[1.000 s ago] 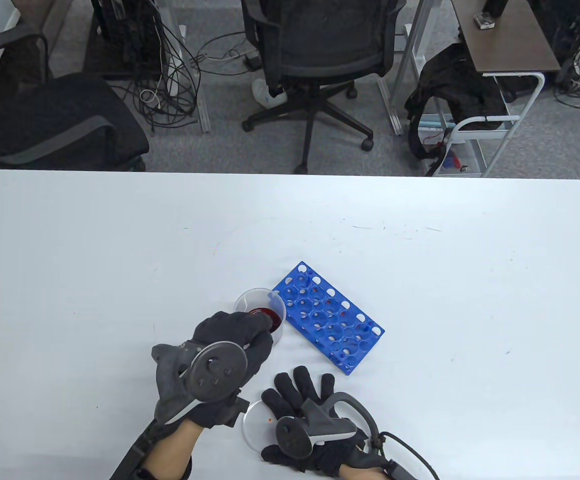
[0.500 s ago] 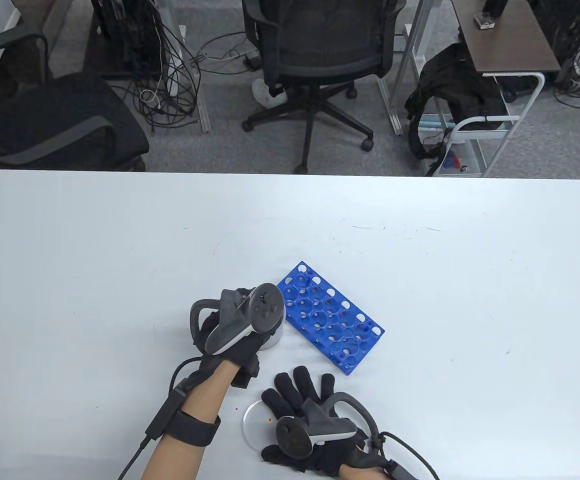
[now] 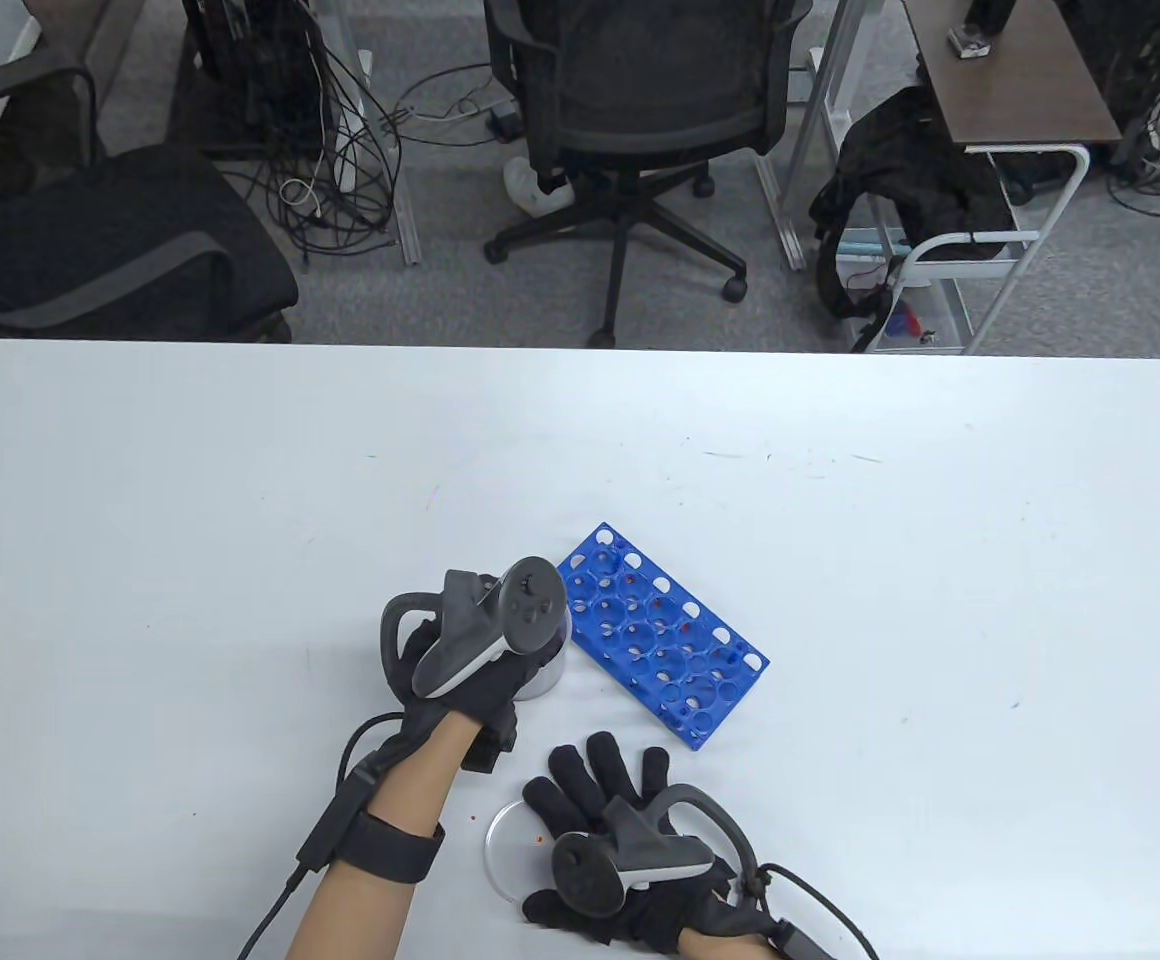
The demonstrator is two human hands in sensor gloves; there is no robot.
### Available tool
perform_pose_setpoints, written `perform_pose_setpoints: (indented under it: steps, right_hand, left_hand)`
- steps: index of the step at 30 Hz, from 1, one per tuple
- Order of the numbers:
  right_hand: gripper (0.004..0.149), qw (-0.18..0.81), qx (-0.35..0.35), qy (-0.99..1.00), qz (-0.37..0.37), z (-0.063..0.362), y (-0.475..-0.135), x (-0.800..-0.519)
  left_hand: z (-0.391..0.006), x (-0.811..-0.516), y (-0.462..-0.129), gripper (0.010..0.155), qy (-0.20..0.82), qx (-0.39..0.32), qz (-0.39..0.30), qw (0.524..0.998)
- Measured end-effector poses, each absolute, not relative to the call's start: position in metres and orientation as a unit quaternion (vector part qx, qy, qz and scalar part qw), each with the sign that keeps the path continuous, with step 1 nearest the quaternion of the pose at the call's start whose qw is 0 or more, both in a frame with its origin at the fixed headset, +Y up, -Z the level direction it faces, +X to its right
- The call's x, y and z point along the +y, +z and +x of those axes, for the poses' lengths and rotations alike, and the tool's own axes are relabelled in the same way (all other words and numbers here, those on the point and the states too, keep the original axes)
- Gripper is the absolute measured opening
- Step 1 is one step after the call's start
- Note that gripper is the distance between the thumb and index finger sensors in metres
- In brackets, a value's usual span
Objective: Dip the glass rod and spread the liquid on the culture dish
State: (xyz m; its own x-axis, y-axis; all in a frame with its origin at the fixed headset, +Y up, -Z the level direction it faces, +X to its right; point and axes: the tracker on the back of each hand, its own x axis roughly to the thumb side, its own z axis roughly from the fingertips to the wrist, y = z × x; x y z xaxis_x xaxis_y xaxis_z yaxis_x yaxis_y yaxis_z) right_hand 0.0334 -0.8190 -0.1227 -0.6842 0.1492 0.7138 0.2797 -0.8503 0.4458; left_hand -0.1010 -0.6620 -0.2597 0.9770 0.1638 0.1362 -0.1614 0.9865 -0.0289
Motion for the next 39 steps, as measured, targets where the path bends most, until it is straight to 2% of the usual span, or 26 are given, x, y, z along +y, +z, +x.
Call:
perform_pose_setpoints:
  steps: [6, 12, 19, 28, 39]
  right_hand:
    - [0.099, 0.037, -0.272, -0.877, -0.396, 0.034, -0.123, -0.819]
    - [0.099, 0.037, -0.272, -0.877, -0.395, 0.034, -0.123, -0.819]
    - [0.099, 0.037, -0.272, -0.877, -0.395, 0.034, -0.123, -0.819]
    - [0.099, 0.037, -0.272, -0.877, -0.395, 0.034, -0.123, -0.819]
    - [0.099, 0.037, -0.272, -0.877, -0.395, 0.034, -0.123, -0.819]
  left_hand:
    - [-0.11, -0.634, -0.241, 0.035, 0.112, -0.076, 0.049, 0.99]
    - [-0.121, -0.593, -0.198, 0.035, 0.139, -0.107, 0.118, 0.977]
    - [-0.131, -0.567, -0.148, 0.035, 0.148, -0.146, 0.141, 0.968]
    - [-0.133, -0.598, -0.117, 0.036, 0.169, -0.186, 0.068, 0.966]
    - [-0.124, -0.653, -0.11, 0.036, 0.171, -0.207, -0.02, 0.963]
